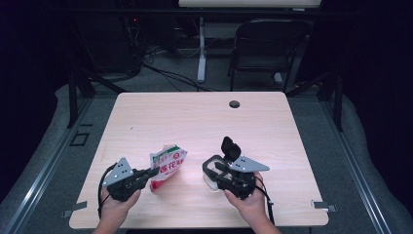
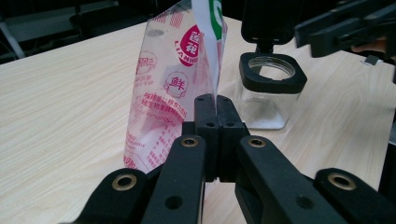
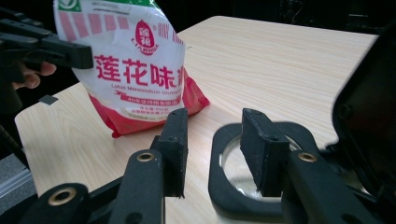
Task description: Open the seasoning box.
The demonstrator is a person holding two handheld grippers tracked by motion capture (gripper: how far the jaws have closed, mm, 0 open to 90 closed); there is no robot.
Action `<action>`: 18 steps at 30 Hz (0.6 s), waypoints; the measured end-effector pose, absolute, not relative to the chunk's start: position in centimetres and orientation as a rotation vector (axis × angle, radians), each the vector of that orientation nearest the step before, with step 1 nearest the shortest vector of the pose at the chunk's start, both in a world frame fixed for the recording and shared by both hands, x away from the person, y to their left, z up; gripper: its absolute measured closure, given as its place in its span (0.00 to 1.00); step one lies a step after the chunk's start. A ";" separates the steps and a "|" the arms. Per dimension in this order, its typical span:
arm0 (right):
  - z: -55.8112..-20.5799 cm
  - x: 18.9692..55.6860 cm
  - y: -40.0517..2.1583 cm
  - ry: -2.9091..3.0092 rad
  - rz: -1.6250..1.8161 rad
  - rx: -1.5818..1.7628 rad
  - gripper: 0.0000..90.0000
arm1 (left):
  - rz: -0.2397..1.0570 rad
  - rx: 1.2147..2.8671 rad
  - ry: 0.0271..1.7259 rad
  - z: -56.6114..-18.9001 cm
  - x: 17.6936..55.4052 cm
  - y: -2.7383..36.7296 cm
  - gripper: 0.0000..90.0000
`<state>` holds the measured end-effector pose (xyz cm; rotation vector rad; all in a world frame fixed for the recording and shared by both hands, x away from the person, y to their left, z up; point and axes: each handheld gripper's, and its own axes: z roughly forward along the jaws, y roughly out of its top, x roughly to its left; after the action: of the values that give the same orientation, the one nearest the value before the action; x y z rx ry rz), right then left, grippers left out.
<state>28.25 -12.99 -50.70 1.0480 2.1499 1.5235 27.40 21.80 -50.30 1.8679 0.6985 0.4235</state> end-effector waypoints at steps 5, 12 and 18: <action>-50.8 29.4 -12.1 2.176 1.532 1.044 0.66 | 0.408 1.882 0.663 -50.2 27.3 20.9 1.00; -50.5 29.2 -12.2 2.169 1.536 1.010 0.63 | 0.367 1.914 0.569 -49.9 26.5 19.6 1.00; -50.2 29.4 -11.8 2.186 1.538 0.959 0.56 | 0.344 1.892 0.558 -49.7 26.2 20.5 1.00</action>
<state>29.37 -11.83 -50.23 0.9593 2.1857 1.5382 26.16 20.45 -49.69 1.8925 0.5578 0.3443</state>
